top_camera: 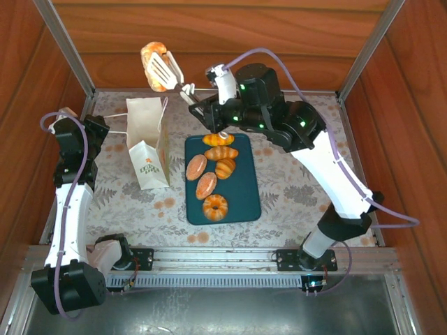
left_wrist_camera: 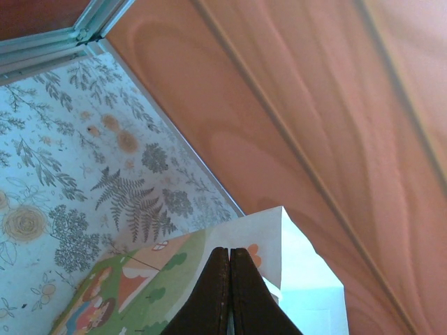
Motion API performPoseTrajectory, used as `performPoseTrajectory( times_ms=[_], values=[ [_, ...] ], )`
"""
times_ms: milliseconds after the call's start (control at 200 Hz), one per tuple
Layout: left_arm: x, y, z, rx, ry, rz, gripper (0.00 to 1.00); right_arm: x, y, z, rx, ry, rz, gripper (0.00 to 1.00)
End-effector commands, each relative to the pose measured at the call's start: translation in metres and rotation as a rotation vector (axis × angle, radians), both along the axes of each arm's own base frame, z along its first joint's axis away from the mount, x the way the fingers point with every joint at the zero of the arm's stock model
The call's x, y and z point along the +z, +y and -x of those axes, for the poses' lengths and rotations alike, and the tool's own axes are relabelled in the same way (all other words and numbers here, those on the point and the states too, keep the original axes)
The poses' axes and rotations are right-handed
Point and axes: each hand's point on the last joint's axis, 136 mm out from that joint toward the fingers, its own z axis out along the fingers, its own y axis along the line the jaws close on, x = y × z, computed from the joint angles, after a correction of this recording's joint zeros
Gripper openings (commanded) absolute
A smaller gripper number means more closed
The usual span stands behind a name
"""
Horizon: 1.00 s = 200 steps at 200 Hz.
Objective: Place the fake bread into the paper bag
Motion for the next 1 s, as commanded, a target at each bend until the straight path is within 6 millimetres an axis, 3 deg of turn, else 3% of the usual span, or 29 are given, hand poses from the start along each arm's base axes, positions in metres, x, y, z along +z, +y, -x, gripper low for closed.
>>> performPoseTrajectory(
  times_ms=[0,200,515,874,994],
  values=[
    [0.000,0.002,-0.002,0.008,-0.015,0.013,0.00,0.027,0.023,-0.011,0.030,-0.083,-0.101,0.32],
    [-0.003,0.002,-0.003,0.007,-0.011,0.016,0.00,0.010,0.047,-0.023,0.049,-0.082,-0.070,0.32],
    [-0.004,0.003,-0.004,0.010,-0.008,0.015,0.00,-0.043,0.071,-0.033,0.080,-0.014,0.038,0.32],
    [-0.003,0.003,-0.004,0.011,-0.011,0.018,0.00,-0.114,0.083,-0.028,0.126,0.063,0.226,0.36],
    [-0.003,0.002,-0.004,0.010,-0.011,0.018,0.00,-0.129,0.083,-0.028,0.125,0.071,0.273,0.40]
  ],
)
